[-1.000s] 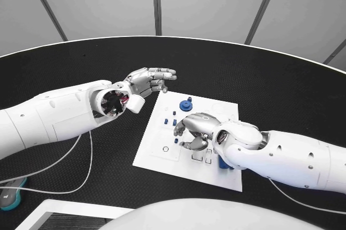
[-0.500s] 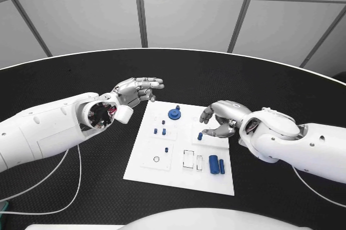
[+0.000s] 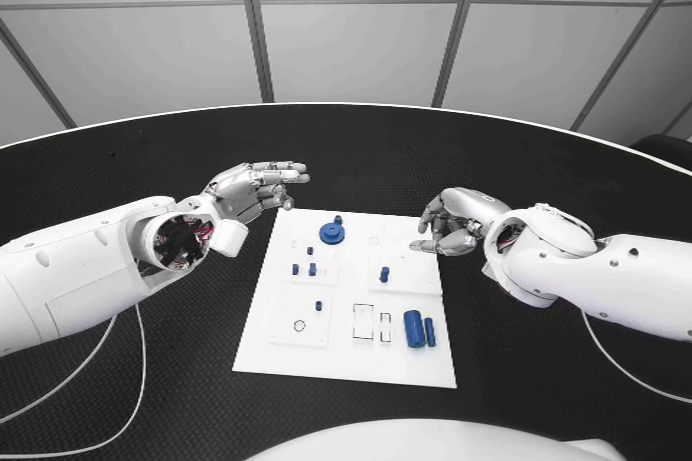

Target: Assemble the parts on the task board

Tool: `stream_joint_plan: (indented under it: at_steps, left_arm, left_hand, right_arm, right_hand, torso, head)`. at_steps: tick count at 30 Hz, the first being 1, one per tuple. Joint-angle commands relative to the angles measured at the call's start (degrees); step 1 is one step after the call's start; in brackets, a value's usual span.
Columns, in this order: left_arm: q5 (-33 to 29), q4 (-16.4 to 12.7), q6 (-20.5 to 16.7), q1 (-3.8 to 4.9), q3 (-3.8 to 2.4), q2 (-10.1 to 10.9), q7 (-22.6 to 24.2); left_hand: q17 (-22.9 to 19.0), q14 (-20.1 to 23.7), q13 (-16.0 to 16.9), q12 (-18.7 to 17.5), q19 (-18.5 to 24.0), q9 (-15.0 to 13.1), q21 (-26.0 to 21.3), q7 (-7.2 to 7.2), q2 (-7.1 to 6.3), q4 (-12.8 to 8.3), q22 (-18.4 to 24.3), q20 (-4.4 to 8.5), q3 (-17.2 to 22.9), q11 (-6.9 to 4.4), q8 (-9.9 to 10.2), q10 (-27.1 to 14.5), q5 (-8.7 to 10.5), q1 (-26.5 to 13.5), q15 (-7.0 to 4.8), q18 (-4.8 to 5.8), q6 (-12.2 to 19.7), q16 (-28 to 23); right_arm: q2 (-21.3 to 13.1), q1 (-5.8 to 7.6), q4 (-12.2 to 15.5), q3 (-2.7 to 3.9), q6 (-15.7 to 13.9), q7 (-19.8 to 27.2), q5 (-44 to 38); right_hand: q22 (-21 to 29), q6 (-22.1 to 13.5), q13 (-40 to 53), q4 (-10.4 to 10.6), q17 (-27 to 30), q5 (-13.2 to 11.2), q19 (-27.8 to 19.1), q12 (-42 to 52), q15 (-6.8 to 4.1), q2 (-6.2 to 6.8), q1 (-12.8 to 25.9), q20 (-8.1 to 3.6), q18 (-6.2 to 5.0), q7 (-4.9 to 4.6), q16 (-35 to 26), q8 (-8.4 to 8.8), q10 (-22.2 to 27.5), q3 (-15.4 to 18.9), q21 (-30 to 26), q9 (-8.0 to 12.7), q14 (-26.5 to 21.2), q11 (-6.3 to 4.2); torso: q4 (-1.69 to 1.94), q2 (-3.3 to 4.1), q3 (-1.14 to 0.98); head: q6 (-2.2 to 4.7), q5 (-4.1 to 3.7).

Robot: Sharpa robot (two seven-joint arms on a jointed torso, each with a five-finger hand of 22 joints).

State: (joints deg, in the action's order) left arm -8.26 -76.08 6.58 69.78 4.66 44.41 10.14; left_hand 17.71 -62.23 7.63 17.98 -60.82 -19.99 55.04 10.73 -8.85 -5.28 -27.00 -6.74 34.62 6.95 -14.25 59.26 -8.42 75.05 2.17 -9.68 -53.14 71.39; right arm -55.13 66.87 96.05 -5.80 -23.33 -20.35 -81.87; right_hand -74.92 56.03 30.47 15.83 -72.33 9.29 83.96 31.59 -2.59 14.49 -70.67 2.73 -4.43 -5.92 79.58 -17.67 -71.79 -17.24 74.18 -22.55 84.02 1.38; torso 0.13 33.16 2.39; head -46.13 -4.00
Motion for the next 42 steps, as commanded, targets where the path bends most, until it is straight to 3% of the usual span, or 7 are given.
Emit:
stream_joint_plan:
  at_steps: [1, 5, 7, 9, 18, 34, 42]
  left_arm:
    - [0.0, -0.01, 0.04, 0.0, 0.0, 0.01, -0.03]
    - [0.0, -0.04, 0.06, 0.0, 0.0, 0.0, -0.06]
    - [0.0, -0.05, 0.08, 0.0, 0.0, 0.0, -0.08]
    - [0.0, -0.06, 0.1, 0.0, 0.0, 0.01, -0.09]
    - [0.0, -0.15, 0.19, 0.0, 0.0, 0.1, -0.16]
    - [0.0, -0.28, 0.15, 0.0, 0.0, 0.21, -0.25]
    - [0.0, -0.37, 0.09, 0.01, 0.0, 0.31, -0.31]
  left_hand:
    - [-0.08, 0.47, -0.09, 0.34, 0.28, 0.1, -0.29, 0.1, 0.2, 0.14, 0.07, -0.16, -0.29, -0.11, 0.23, -0.35, -0.32, 0.38, -0.07, -0.94, 0.42, -0.2]
    - [-0.08, 0.47, -0.09, 0.34, 0.28, 0.1, -0.29, 0.1, 0.2, 0.14, 0.07, -0.16, -0.29, -0.11, 0.23, -0.35, -0.32, 0.38, -0.07, -0.94, 0.42, -0.2]
    - [-0.08, 0.47, -0.09, 0.34, 0.28, 0.1, -0.29, 0.1, 0.2, 0.14, 0.07, -0.16, -0.29, -0.11, 0.23, -0.35, -0.32, 0.38, -0.07, -0.94, 0.42, -0.2]
    - [-0.08, 0.47, -0.09, 0.34, 0.28, 0.1, -0.29, 0.1, 0.2, 0.14, 0.07, -0.16, -0.29, -0.11, 0.23, -0.35, -0.32, 0.38, -0.07, -0.94, 0.42, -0.2]
    - [-0.08, 0.47, -0.09, 0.34, 0.28, 0.1, -0.29, 0.1, 0.2, 0.14, 0.07, -0.16, -0.29, -0.11, 0.23, -0.35, -0.32, 0.38, -0.07, -0.94, 0.42, -0.2]
    - [-0.1, 0.53, -0.11, 0.38, 0.32, 0.12, -0.36, 0.1, 0.21, 0.21, 0.12, -0.18, -0.37, -0.1, 0.23, -0.41, -0.31, 0.37, -0.05, -0.95, 0.46, -0.22]
    - [-0.1, 0.53, -0.11, 0.38, 0.32, 0.12, -0.36, 0.1, 0.21, 0.21, 0.12, -0.18, -0.37, -0.1, 0.23, -0.41, -0.31, 0.37, -0.05, -0.95, 0.46, -0.22]
  right_arm:
    - [1.11, -0.42, -0.49, -0.01, -0.66, 0.74, 1.13]
    - [2.65, -1.05, -1.43, -0.03, -0.36, 2.3, 1.69]
    - [3.61, -1.42, -2.01, -0.05, 0.41, 3.2, 1.85]
    - [4.45, -1.7, -2.49, -0.07, 1.36, 3.91, 1.56]
    - [7.63, -3.01, -4.43, -0.27, 6.06, 5.95, -4.38]
    - [10.08, -3.65, -6.93, -0.37, 8.07, 6.4, -9.02]
    - [11.11, -3.68, -8.04, -0.41, 9.25, 6.56, -9.18]
  right_hand:
    - [-5.87, -1.04, 4.22, 0.52, 0.18, 0.1, 1.88, 2.3, -0.37, -0.62, -2.58, 0.03, 0.97, -0.2, 0.04, -0.51, 2.92, 1.58, -0.64, -0.75, 2.92, 0.0]
    - [-5.15, -2.92, 2.53, 0.47, 1.45, 0.13, 1.42, -1.86, 0.36, -0.95, -5.08, 0.57, 0.73, -1.14, -0.74, 0.13, 6.5, 1.43, -2.14, -0.73, 2.57, 0.92]
    - [-4.82, -3.84, -1.05, 0.61, 1.82, -0.5, 1.18, -6.98, 1.36, -0.91, -6.91, 1.45, 0.69, -2.29, -0.91, 0.86, 8.53, 1.05, -2.9, -0.49, 2.46, 2.04]
    - [-4.63, -4.04, -5.02, 0.37, 1.99, -0.43, 1.02, -11.8, 2.0, -0.85, -8.59, 1.99, 0.51, -2.78, -0.88, 1.61, 9.8, 0.57, -3.43, -0.14, 2.39, 2.85]
    - [-3.53, -5.89, -11.18, -0.21, 2.06, -0.63, 0.36, -18.04, 2.18, -0.53, -11.05, 2.36, 0.05, -2.56, -0.63, 4.09, 11.85, -0.02, -5.77, 1.36, 2.29, 3.06]
    - [-3.24, -4.85, -14.0, -0.59, 2.62, -0.06, 0.35, -19.69, 2.57, -1.59, -12.32, 2.68, -0.04, -2.77, -0.8, 4.55, 11.4, -0.92, -6.4, 1.82, 2.12, 3.54]
    - [-3.71, -1.98, -16.4, -1.12, 3.01, -1.15, 0.76, -20.08, 2.2, -2.25, -13.5, 2.45, 0.1, -2.32, -0.89, 4.3, 8.33, -5.81, -5.67, 2.09, 2.03, 3.11]
  torso:
    - [-0.02, 0.1, 0.04]
    - [0.06, 0.11, 0.02]
    - [0.09, 0.1, 0.01]
    - [0.06, 0.08, 0.03]
    - [0.06, 0.13, 0.07]
    - [0.03, 0.14, 0.11]
    - [-0.01, 0.12, 0.11]
  head:
    - [-0.07, -0.52]
    - [-0.08, -0.63]
    - [-0.16, -0.68]
    - [-0.28, -0.67]
    - [-0.55, -0.63]
    - [-1.13, -0.31]
    - [-1.36, -0.15]
